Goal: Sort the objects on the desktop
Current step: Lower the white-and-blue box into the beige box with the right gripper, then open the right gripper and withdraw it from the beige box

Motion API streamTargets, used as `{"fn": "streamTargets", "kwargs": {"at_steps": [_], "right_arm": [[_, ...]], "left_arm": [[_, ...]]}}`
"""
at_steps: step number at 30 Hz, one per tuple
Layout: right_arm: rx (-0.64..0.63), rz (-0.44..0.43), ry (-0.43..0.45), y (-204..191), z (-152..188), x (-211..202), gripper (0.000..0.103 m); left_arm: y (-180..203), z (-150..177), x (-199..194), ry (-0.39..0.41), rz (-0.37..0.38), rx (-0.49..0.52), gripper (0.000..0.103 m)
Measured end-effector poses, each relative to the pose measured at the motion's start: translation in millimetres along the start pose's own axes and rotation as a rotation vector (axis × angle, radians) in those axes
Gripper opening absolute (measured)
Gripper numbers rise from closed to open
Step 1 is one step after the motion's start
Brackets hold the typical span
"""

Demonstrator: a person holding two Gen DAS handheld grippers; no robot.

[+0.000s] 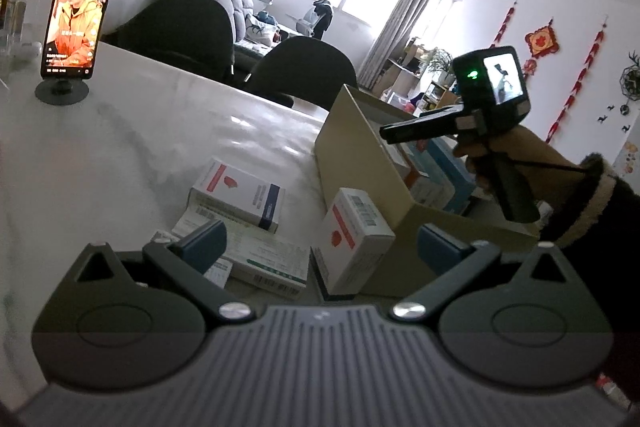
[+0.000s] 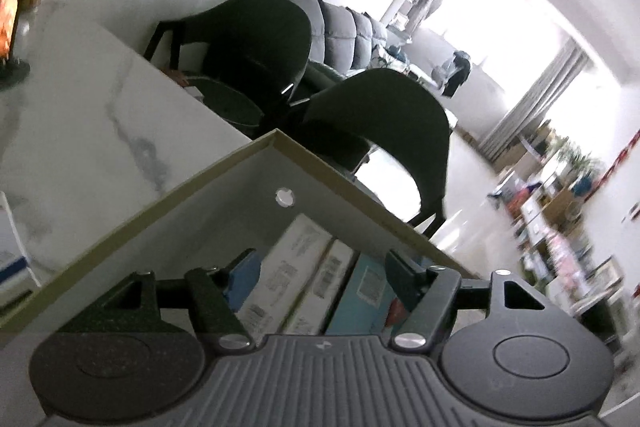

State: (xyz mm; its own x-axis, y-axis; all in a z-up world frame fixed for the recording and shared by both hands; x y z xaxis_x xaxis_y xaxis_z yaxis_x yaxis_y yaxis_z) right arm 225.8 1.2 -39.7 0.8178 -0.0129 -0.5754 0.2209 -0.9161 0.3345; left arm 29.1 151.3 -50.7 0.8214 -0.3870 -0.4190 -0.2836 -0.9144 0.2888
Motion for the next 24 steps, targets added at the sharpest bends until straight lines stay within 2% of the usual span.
{"fn": "streamTargets", "kwargs": {"at_steps": [7,11,17,24], "right_arm": [[0.143,-0.033,-0.009,26,2,-13,0.074],[0.270,-0.078,0.003,46,4,-30,0.076],[0.415,-0.162,0.031,65,14,-57,0.079],[0.485,-0.232,0.084,68,27,-94,0.084]], "left_arm": [[6,0,-2,-0.004,0.012,0.017,0.103],[6,0,-4,-0.007,0.001,0.019,0.103],[1,3,-6,-0.023,-0.045,0.015,0.103],[-8,9,-7,-0.054,-0.105,0.007,0.103]]}}
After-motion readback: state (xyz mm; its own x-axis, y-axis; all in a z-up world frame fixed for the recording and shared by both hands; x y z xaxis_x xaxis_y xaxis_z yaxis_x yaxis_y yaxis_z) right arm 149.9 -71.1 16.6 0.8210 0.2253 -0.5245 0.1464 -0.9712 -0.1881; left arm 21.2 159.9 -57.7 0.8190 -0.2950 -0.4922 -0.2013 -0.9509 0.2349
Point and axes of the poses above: each gripper's, at about its wrist camera, not at the fingertips, and x roughly the way its jaws point, y to its right, z to its underside, the point moved 1 cm from there along x, roughly the way its jaws point, and after that the axes turned 9 degrees about x, right-handed, at the moved point
